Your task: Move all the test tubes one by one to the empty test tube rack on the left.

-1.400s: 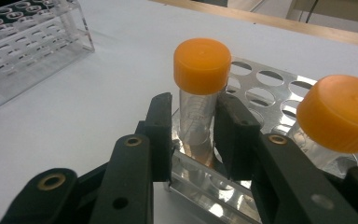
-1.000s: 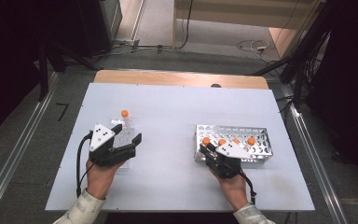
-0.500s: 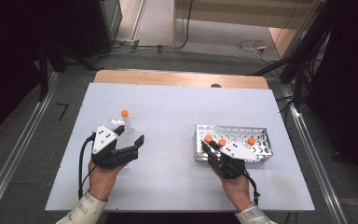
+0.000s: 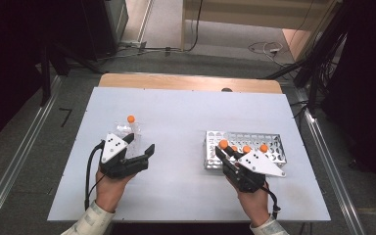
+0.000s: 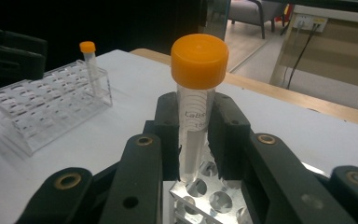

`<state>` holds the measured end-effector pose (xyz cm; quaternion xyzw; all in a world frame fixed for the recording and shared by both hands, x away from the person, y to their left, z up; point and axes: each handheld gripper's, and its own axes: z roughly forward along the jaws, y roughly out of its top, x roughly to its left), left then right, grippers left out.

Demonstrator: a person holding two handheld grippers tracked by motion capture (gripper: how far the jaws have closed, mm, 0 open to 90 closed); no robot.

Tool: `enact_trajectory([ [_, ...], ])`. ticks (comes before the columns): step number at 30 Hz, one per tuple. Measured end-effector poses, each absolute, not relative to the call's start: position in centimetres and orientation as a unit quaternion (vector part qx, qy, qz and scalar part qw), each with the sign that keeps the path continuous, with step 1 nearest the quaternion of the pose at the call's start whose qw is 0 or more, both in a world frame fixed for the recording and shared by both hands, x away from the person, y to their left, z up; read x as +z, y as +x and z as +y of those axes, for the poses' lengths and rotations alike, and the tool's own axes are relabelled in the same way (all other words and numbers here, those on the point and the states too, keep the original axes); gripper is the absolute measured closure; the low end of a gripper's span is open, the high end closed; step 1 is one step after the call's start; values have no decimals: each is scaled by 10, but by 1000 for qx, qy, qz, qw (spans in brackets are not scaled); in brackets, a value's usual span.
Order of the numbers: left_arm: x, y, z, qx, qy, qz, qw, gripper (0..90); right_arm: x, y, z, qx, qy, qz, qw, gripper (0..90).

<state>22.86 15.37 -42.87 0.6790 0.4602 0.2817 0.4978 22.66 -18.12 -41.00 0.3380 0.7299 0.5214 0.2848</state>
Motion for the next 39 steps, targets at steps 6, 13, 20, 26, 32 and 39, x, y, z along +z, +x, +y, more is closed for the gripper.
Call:
enact_trajectory([
  [6,-427,226,154,283,678,458,500,238,-409,219,-171,526,324,738,270,724],
  [13,-427,225,153,285,678,457,500,239,-416,215,-158,531,307,755,231,724],
  [20,-426,225,153,285,677,456,502,239,-423,214,-148,529,294,767,211,724],
  [26,-426,224,149,282,683,451,501,239,-429,217,-139,524,291,776,197,724],
  [32,-427,224,147,279,686,448,501,238,-435,222,-127,518,285,785,184,724],
  [39,-426,222,141,262,688,441,513,239,-443,227,-112,506,279,797,175,724],
])
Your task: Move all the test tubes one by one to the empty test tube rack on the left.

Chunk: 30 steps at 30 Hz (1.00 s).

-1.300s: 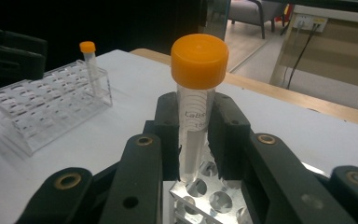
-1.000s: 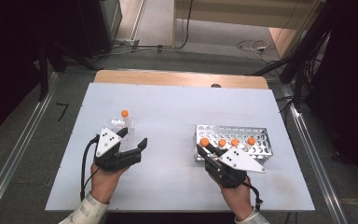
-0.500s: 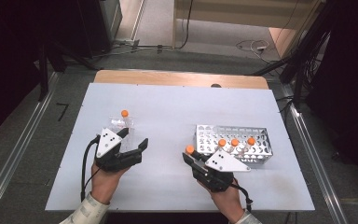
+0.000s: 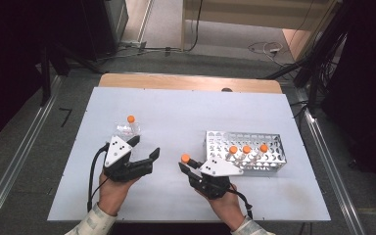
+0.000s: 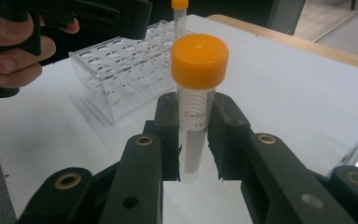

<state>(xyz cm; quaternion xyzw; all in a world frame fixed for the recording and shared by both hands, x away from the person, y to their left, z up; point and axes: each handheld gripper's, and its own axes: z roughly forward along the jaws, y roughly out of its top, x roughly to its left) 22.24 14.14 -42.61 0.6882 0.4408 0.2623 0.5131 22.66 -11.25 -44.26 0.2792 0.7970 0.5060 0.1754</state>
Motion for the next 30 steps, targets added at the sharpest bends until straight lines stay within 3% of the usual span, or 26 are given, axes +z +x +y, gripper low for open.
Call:
enact_trajectory([
  [19,-424,211,111,223,721,380,535,327,-453,238,-83,493,263,813,164,724],
  [26,-427,211,109,225,728,370,532,415,-451,237,-75,496,256,814,160,724],
  [30,-429,211,109,224,730,365,532,511,-451,238,-75,496,258,814,159,723],
])
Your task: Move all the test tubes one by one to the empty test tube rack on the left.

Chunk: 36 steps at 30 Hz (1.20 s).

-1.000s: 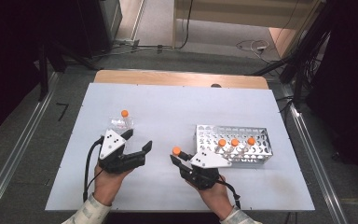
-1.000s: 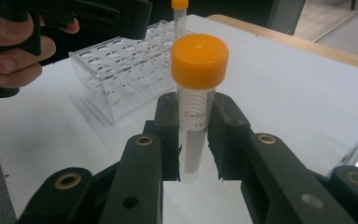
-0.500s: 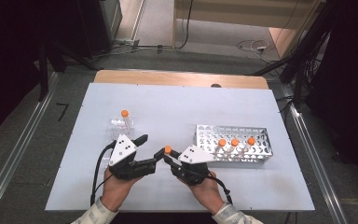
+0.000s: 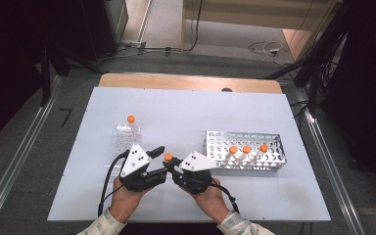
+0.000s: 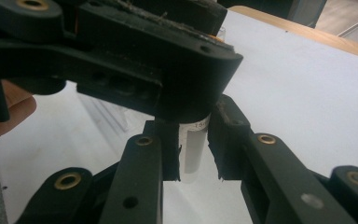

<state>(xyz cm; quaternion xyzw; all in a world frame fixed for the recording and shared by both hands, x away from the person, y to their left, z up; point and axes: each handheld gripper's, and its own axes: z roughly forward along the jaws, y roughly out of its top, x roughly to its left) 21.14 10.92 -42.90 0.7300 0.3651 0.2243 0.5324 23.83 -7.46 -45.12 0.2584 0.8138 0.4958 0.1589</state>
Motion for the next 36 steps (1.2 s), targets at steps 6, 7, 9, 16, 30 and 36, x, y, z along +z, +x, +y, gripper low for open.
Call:
enact_trajectory([
  [6,-432,212,108,221,735,358,532,627,-451,239,-75,496,260,813,159,723],
  [7,-432,212,108,222,735,358,531,641,-451,239,-75,496,260,813,159,723],
  [9,-432,212,108,224,735,359,530,675,-451,239,-76,495,260,814,159,724],
  [16,-432,213,109,222,735,362,530,694,-451,239,-76,494,261,814,158,717],
  [30,-423,220,132,224,696,400,553,696,-450,240,-83,486,261,821,148,327],
  [36,-413,225,148,240,675,418,558,697,-450,237,-88,477,262,825,151,262],
])
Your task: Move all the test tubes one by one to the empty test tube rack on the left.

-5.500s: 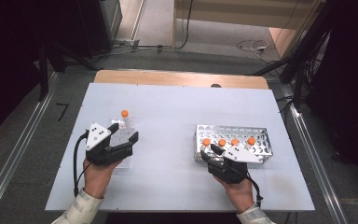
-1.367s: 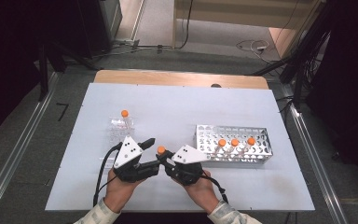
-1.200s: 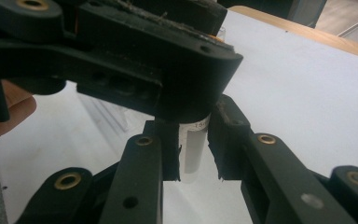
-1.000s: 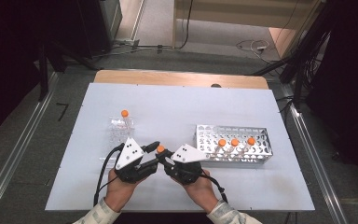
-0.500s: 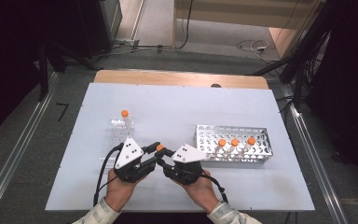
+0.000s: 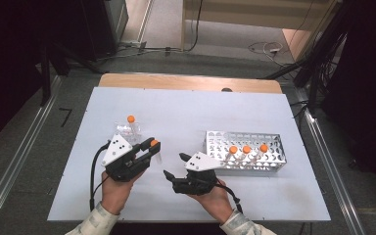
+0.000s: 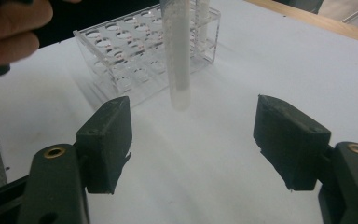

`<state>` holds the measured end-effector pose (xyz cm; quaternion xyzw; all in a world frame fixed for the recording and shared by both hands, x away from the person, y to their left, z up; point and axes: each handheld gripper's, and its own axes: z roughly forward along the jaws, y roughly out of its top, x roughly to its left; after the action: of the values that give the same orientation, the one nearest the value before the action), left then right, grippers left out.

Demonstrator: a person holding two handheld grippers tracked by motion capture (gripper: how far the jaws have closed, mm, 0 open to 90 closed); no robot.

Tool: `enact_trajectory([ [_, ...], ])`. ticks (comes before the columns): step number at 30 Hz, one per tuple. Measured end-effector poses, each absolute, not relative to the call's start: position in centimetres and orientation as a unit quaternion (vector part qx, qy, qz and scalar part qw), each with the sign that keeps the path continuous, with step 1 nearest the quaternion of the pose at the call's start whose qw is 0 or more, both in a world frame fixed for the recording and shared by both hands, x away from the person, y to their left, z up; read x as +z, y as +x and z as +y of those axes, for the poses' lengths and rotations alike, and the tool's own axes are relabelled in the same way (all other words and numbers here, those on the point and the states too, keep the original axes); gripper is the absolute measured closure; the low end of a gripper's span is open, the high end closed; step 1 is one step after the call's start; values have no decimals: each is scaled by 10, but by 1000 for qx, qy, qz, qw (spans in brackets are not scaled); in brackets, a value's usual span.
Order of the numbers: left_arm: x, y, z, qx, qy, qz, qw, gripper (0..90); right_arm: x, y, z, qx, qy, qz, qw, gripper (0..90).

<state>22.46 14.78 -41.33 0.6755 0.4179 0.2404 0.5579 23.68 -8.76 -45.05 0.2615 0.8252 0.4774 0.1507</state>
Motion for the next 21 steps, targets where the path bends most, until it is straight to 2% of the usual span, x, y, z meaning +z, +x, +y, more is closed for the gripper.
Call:
enact_trajectory([
  [21,-397,256,194,296,625,472,548,697,-447,225,-119,477,277,822,146,267],
])
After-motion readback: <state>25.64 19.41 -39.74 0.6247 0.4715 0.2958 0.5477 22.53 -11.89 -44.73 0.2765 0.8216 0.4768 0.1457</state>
